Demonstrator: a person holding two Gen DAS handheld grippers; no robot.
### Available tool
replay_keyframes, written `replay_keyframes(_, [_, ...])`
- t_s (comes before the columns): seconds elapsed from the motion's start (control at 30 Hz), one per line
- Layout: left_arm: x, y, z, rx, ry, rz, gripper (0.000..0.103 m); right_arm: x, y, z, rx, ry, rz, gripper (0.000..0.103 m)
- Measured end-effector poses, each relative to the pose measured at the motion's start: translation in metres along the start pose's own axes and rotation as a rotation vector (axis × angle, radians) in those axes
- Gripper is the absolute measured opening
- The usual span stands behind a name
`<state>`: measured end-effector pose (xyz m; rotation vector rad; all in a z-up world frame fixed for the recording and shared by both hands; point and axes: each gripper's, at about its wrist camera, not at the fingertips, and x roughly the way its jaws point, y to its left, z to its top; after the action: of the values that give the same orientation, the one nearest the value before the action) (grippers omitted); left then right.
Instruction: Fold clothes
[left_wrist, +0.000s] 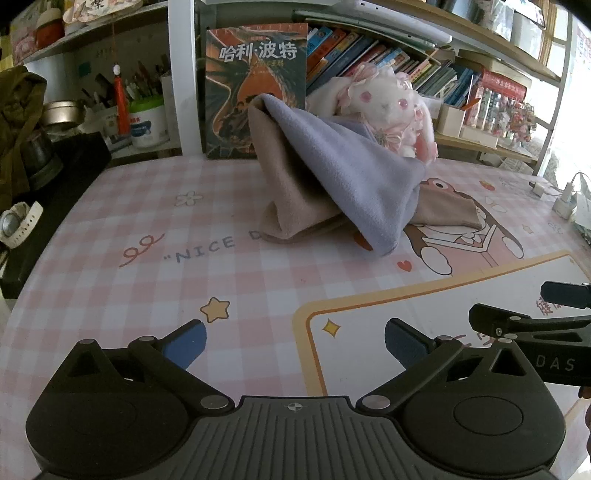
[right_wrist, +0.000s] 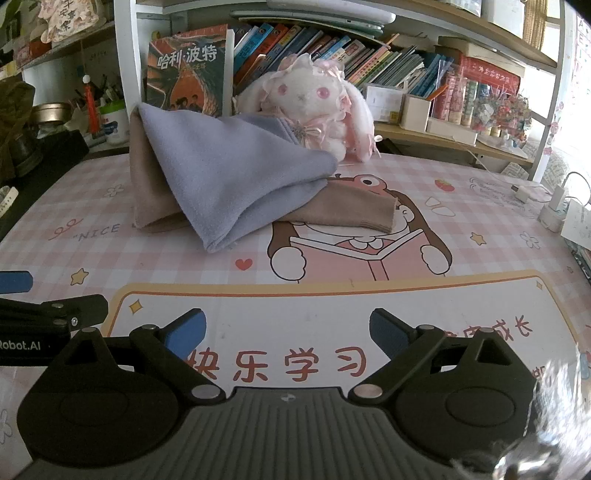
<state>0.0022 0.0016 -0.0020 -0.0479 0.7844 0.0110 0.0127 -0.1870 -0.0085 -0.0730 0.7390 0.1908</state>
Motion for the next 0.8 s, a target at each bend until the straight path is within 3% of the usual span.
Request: replay_keyframes(0.8, [0.0025,-0.0013,-0.0001,0.0,0.01,0.002,0.103,0.0038,0.0009,0.0011,-0.01,0.013,0.01,0.096])
